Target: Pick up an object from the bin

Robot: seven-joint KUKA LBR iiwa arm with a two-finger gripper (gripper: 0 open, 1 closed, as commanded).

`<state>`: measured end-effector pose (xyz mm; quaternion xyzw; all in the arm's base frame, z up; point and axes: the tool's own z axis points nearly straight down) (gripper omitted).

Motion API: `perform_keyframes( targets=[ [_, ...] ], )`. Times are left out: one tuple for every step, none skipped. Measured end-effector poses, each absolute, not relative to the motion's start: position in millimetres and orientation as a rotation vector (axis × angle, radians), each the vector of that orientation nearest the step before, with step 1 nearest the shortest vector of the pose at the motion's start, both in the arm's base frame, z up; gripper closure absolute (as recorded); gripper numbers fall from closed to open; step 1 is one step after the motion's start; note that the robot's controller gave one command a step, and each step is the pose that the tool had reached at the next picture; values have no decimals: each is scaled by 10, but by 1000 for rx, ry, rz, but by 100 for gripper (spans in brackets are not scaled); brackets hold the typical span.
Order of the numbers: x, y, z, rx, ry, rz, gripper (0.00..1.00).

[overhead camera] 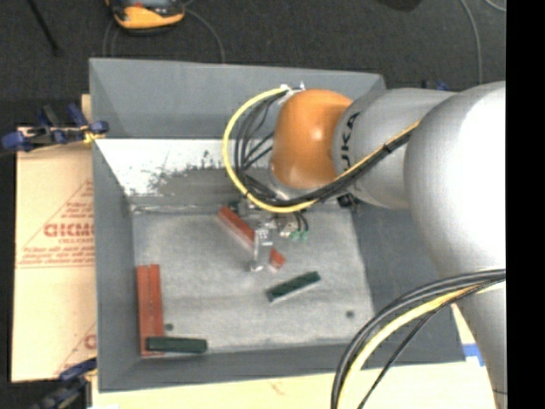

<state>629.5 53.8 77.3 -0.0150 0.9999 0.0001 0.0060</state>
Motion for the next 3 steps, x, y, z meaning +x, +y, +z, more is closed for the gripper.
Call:
perform_keyframes(
  targets=[
    [6234, 597, 1368, 63, 3142, 1, 0],
    [6301, 563, 1213, 8, 3130, 0, 0],
    [6200, 540, 841, 324, 3121, 2, 0]
  ],
)
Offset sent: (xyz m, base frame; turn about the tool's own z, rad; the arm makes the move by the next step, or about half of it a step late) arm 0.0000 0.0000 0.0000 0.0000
